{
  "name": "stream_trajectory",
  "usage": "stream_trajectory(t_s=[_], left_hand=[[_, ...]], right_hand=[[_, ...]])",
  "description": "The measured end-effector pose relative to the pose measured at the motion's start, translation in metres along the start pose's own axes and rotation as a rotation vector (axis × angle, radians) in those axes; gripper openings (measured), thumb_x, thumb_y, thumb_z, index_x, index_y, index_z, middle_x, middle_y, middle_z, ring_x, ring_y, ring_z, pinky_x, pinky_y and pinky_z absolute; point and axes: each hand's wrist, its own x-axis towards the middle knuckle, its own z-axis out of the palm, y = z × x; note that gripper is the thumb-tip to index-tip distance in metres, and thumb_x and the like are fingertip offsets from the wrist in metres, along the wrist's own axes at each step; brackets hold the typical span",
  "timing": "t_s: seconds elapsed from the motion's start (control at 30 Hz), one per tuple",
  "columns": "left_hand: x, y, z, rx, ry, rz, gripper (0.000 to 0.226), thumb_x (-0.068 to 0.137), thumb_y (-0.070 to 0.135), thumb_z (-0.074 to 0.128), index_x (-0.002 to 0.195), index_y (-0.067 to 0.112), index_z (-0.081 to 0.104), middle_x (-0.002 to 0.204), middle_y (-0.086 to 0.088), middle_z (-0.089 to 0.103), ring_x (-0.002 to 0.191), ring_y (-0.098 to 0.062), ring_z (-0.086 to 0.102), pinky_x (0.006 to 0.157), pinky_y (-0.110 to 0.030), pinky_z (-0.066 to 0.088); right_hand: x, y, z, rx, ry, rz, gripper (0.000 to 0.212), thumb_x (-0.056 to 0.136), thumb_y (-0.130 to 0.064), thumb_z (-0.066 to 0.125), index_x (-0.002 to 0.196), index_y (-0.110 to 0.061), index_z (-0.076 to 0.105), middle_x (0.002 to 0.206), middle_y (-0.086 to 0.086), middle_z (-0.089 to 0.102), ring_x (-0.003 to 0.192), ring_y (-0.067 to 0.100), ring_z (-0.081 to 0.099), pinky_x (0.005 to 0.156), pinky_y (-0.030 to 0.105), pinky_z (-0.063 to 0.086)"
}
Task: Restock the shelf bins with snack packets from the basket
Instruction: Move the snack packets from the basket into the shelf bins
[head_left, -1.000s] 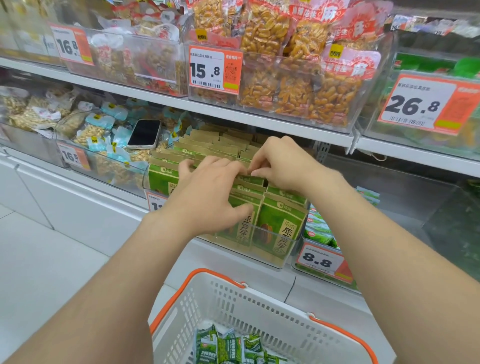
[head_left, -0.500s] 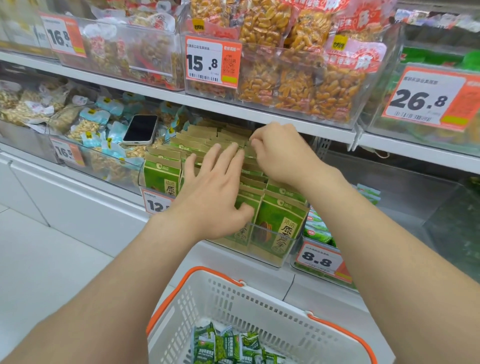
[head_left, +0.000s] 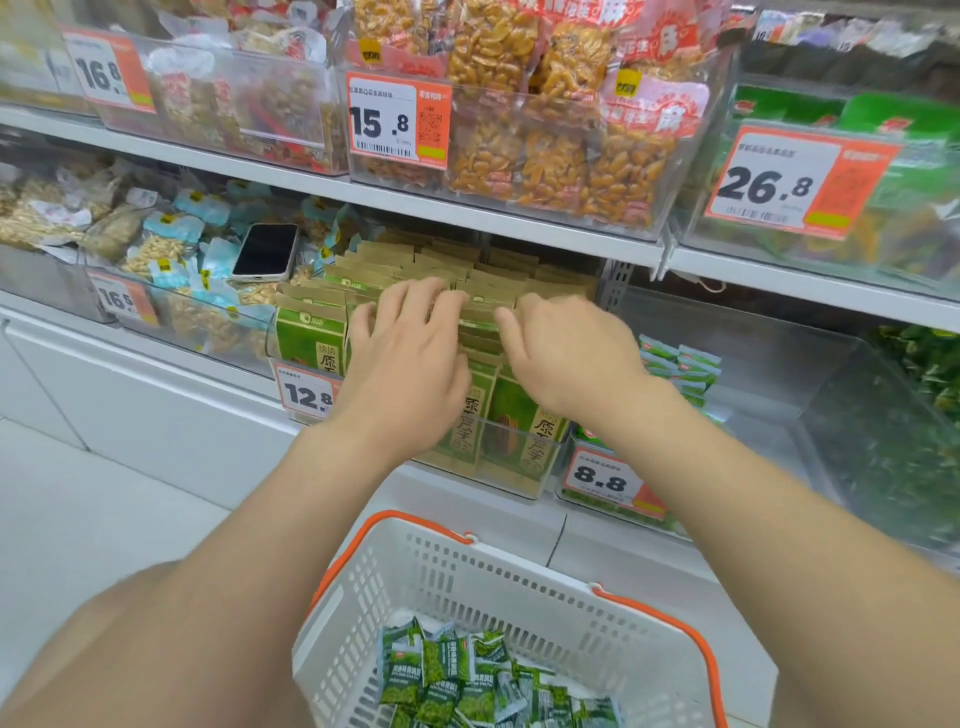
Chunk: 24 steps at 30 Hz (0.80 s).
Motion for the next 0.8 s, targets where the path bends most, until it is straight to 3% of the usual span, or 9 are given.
stream_trajectory(t_s=[0.1,0.17,0.27,0.33,0.47,0.57,0.67,0.8], left_hand=[[-0.012,0.007,-0.001,-0.016,0.12,0.03,0.032,0.093,0.019,0.065,0.121,0.023,0.05,0.123,-0.002,0.046,0.108,-0.026,0.041,0.088,-0.043,0.04],[-0.019,0.01,-0.002,-0.033,0.102,0.011,0.031,0.09,0.014,0.067,0.114,0.023,0.049,0.116,-0.001,0.046,0.101,-0.024,0.038,0.082,-0.041,0.039],[-0.026,0.014,-0.004,-0.054,0.084,-0.016,0.036,0.088,0.011,0.068,0.117,0.024,0.051,0.12,-0.001,0.047,0.104,-0.026,0.04,0.085,-0.045,0.042],[-0.029,0.017,-0.006,-0.053,0.077,-0.017,0.04,0.09,0.012,0.068,0.123,0.025,0.05,0.125,-0.001,0.046,0.108,-0.028,0.041,0.086,-0.046,0.043],[-0.03,0.022,-0.004,0.1,0.037,0.041,0.054,0.091,0.019,0.07,0.139,0.032,0.048,0.138,0.003,0.047,0.125,-0.03,0.041,0.098,-0.052,0.039],[-0.027,0.024,0.002,0.197,0.018,0.015,0.047,0.092,0.026,0.073,0.134,0.033,0.053,0.142,0.003,0.045,0.129,-0.03,0.04,0.103,-0.056,0.034],[-0.02,0.022,0.006,0.237,0.05,-0.04,0.033,0.093,0.03,0.074,0.122,0.03,0.06,0.137,0.0,0.046,0.126,-0.031,0.04,0.103,-0.058,0.034],[-0.013,0.022,0.009,0.229,0.102,-0.122,0.023,0.093,0.032,0.074,0.114,0.029,0.065,0.137,-0.003,0.048,0.124,-0.034,0.039,0.106,-0.06,0.033]], right_hand=[[-0.004,0.01,0.011,0.057,-0.004,0.043,0.055,0.109,-0.055,0.022,0.123,-0.016,0.058,0.118,0.011,0.064,0.11,0.036,0.057,0.085,0.048,0.047],[0.0,0.01,0.013,0.14,0.032,0.11,0.051,0.107,-0.058,0.029,0.12,-0.018,0.057,0.116,0.006,0.064,0.109,0.033,0.056,0.088,0.048,0.046],[-0.008,0.009,0.012,0.125,0.231,0.008,0.04,0.107,-0.051,0.041,0.098,-0.019,0.063,0.097,-0.001,0.059,0.093,0.025,0.053,0.082,0.042,0.044],[-0.021,0.015,0.006,0.135,0.249,-0.139,0.039,0.105,-0.049,0.047,0.083,-0.021,0.063,0.085,-0.006,0.051,0.084,0.019,0.046,0.078,0.038,0.036],[-0.029,0.029,-0.006,0.153,-0.026,-0.258,0.025,0.099,-0.037,0.056,0.077,-0.024,0.058,0.076,-0.012,0.048,0.089,0.022,0.044,0.077,0.037,0.025],[-0.03,0.033,-0.009,0.176,-0.197,-0.238,0.03,0.103,-0.033,0.056,0.077,-0.019,0.058,0.072,-0.004,0.053,0.093,0.024,0.036,0.082,0.041,0.029],[-0.028,0.034,-0.017,0.204,-0.28,-0.241,0.043,0.104,-0.028,0.058,0.065,-0.018,0.041,0.066,-0.005,0.038,0.093,0.024,0.034,0.083,0.042,0.028],[-0.02,0.031,-0.015,0.171,-0.248,-0.182,0.045,0.103,-0.027,0.059,0.065,-0.019,0.036,0.068,-0.004,0.04,0.096,0.026,0.036,0.085,0.042,0.028]])
